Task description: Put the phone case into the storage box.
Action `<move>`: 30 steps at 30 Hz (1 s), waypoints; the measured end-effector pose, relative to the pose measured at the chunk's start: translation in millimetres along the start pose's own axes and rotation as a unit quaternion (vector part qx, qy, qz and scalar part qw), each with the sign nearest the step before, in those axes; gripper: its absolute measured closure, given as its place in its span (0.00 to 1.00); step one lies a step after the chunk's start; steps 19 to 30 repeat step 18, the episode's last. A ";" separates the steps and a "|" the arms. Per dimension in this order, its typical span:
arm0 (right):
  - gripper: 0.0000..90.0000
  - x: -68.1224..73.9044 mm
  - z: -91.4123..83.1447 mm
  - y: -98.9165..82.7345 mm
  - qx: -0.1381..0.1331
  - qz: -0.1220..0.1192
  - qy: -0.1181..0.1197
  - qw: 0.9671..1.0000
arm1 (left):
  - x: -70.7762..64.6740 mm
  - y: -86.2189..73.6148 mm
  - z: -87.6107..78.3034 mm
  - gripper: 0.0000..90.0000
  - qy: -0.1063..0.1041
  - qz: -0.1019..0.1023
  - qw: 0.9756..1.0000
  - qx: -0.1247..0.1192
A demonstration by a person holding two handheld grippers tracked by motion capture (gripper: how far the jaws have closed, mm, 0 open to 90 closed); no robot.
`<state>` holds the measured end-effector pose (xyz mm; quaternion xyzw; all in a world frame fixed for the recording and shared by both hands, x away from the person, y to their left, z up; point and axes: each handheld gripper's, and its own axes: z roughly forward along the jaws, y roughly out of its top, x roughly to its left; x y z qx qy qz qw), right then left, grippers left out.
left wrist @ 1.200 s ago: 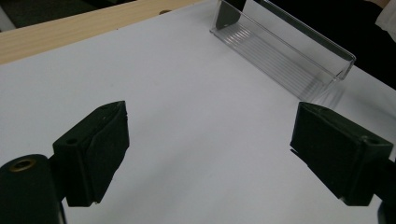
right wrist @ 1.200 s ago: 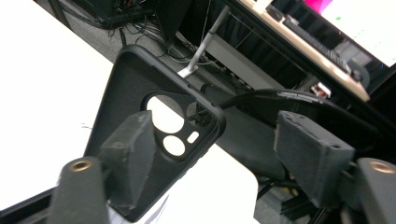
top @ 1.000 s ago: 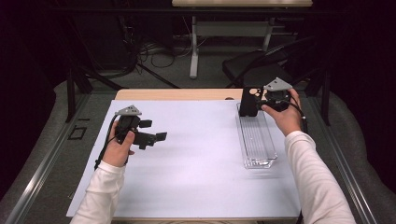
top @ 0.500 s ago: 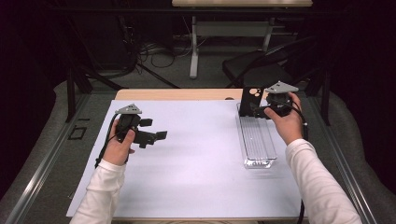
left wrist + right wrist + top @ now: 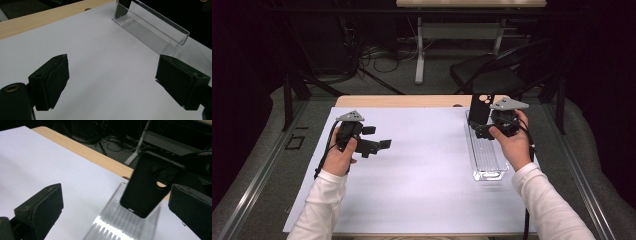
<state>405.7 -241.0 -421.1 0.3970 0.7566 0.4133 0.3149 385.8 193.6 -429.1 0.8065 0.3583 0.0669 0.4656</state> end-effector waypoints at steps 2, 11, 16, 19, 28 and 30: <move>0.00 7.4 -1.9 -1.9 -0.005 0.007 0.012 1.000 | 0.2 0.4 -0.5 0.13 0.000 0.001 1.000 0.000; 0.00 45.6 -10.3 -15.2 -0.028 0.022 0.082 0.996 | -0.5 0.8 -0.3 0.13 0.000 0.002 1.000 0.000; 0.00 63.9 -13.3 -25.0 -0.037 0.027 0.111 0.993 | -0.2 1.2 -2.5 0.13 0.001 0.002 1.000 -0.002; 0.00 69.7 -14.8 -29.5 -0.037 0.032 0.129 0.990 | 0.5 1.7 -3.6 0.13 0.003 0.004 1.000 -0.004; 0.00 69.7 -14.8 -29.5 -0.037 0.032 0.129 0.990 | 0.5 1.7 -3.6 0.13 0.003 0.004 1.000 -0.004; 0.00 69.7 -14.8 -29.5 -0.037 0.032 0.129 0.990 | 0.5 1.7 -3.6 0.13 0.003 0.004 1.000 -0.004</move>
